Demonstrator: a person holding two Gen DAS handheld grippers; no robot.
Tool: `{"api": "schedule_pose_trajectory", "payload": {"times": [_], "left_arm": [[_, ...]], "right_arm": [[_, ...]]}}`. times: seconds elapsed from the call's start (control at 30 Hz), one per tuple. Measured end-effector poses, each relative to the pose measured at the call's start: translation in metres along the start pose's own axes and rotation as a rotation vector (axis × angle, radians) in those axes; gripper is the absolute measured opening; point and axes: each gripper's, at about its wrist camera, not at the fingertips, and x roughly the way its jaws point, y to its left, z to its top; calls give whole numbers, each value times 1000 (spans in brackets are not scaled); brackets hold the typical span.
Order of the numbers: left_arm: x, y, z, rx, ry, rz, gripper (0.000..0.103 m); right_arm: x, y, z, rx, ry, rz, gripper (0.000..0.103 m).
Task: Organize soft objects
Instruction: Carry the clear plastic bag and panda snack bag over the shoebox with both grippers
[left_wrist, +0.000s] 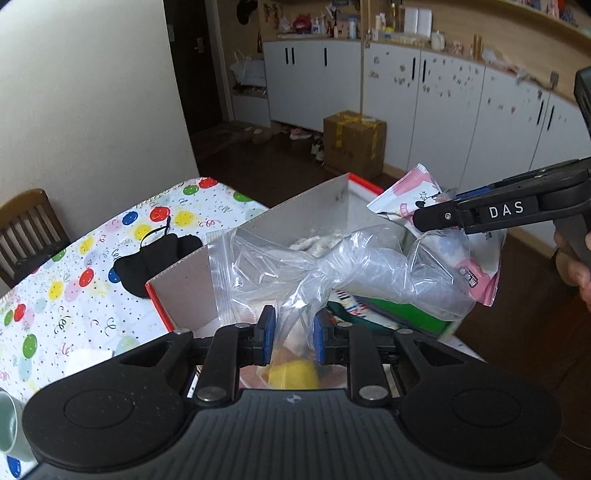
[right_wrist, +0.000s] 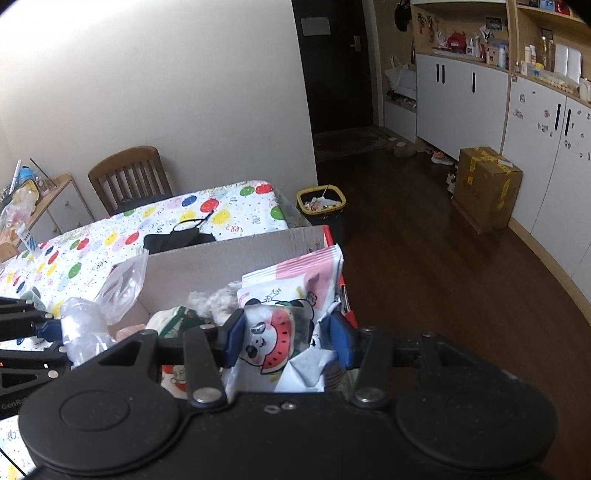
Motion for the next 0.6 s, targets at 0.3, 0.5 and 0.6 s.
{"api": "schedule_pose_trajectory", "payload": {"times": [0.3,0.5,0.6], "left_arm": [[29,-5,10,16,56,18,20],[44,-6,9,7,100,20,20],[52,-7,8,25,124,29,20]], "right_arm": [[31,3,-1,-44,37,6,47],[39,0,-3,-57,49,0,48],[42,-2,-4,-51,51,-6,48]]}}
